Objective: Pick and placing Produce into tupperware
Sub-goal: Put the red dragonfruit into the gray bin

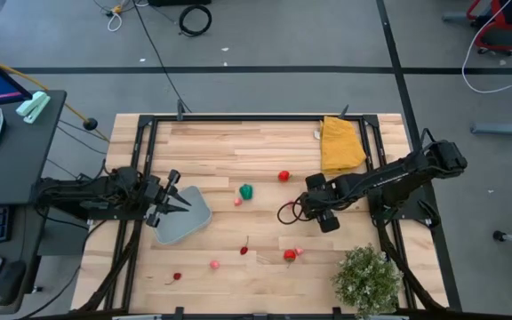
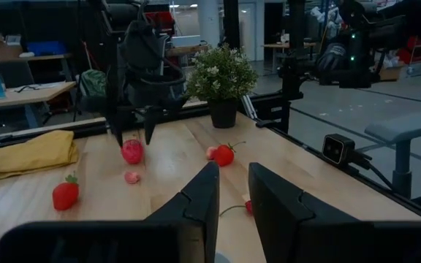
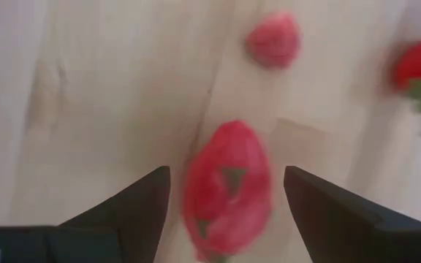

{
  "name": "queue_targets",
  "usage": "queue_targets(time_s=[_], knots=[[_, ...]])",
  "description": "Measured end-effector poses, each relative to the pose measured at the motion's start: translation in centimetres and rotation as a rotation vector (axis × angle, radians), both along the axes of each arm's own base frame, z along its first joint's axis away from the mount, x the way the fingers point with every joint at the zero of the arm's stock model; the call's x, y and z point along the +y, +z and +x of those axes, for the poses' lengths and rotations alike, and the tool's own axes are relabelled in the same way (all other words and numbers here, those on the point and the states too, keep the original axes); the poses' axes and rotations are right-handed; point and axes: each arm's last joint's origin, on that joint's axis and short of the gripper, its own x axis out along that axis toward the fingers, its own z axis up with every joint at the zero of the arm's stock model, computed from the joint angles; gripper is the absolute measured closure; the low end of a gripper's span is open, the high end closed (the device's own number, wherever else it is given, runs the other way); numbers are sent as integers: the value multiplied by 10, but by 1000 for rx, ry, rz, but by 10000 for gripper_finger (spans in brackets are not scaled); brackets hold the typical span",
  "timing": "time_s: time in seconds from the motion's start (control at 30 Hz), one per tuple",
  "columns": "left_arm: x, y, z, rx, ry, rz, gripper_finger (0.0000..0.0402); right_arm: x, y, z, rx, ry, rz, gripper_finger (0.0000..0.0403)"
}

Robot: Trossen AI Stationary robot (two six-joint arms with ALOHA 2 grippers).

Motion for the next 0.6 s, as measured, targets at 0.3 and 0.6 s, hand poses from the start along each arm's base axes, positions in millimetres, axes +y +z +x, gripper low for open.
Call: queue_targets(time_s=[0.3,0.6], knots=[[0,1,0,-14,0,22,315,-1,-20,-7,-48,-76,39,125],[0,1,0,-38,1,82,319,-2,-32,-17,-30,-203,72,129]])
